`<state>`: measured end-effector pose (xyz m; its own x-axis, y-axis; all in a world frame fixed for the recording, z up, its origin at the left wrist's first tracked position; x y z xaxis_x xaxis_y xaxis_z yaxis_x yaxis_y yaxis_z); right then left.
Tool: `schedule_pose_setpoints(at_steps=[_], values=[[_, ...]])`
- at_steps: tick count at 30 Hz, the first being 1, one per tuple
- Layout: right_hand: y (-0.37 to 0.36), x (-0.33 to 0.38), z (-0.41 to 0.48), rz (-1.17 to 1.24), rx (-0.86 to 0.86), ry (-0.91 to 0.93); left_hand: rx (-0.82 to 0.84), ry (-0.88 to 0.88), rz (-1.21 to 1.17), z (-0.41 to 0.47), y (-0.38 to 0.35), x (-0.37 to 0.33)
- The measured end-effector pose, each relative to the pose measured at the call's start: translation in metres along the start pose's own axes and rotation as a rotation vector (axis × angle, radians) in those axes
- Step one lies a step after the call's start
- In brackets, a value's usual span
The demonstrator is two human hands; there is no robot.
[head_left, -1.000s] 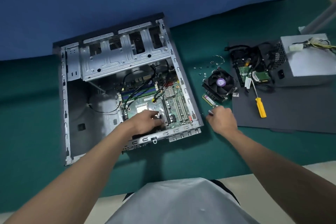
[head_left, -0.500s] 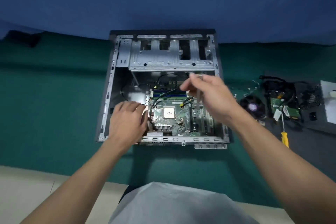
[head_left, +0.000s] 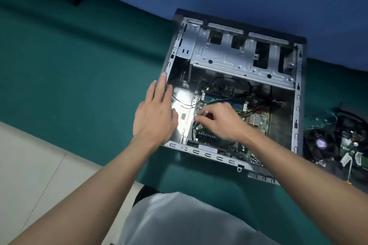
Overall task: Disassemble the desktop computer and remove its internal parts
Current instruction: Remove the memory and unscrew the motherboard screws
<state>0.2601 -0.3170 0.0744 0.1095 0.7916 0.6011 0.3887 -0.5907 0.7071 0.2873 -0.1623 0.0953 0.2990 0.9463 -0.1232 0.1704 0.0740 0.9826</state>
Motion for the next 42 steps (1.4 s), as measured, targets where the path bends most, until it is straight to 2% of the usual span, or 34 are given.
schedule_pose_setpoints(at_steps=[9, 20, 37, 39, 42], values=[[-0.043, 0.005, 0.016, -0.09, 0.133, 0.106, 0.026, 0.024, 0.002, -0.002, 0.001, -0.001], [-0.061, -0.008, 0.018, -0.091, 0.183, 0.066, -0.012, 0.025, 0.008, -0.002, 0.0, 0.0], [-0.057, -0.014, 0.014, -0.017, 0.105, -0.005, -0.027, 0.023, -0.014, -0.002, -0.001, 0.0], [-0.058, -0.01, 0.014, -0.08, 0.14, 0.04, -0.027, 0.024, -0.017, -0.002, -0.001, 0.0], [-0.066, -0.001, 0.014, -0.203, 0.289, 0.104, -0.019, 0.024, -0.016, -0.002, -0.002, -0.001]])
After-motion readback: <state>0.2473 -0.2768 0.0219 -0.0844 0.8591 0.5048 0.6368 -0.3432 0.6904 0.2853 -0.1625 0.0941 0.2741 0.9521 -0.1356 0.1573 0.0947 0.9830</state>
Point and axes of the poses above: each hand's wrist, its own z-axis towards the middle knuckle, its own y-axis out of the back of the hand, x = y × z, the point moved 8 cm from there along z, towards the middle knuckle
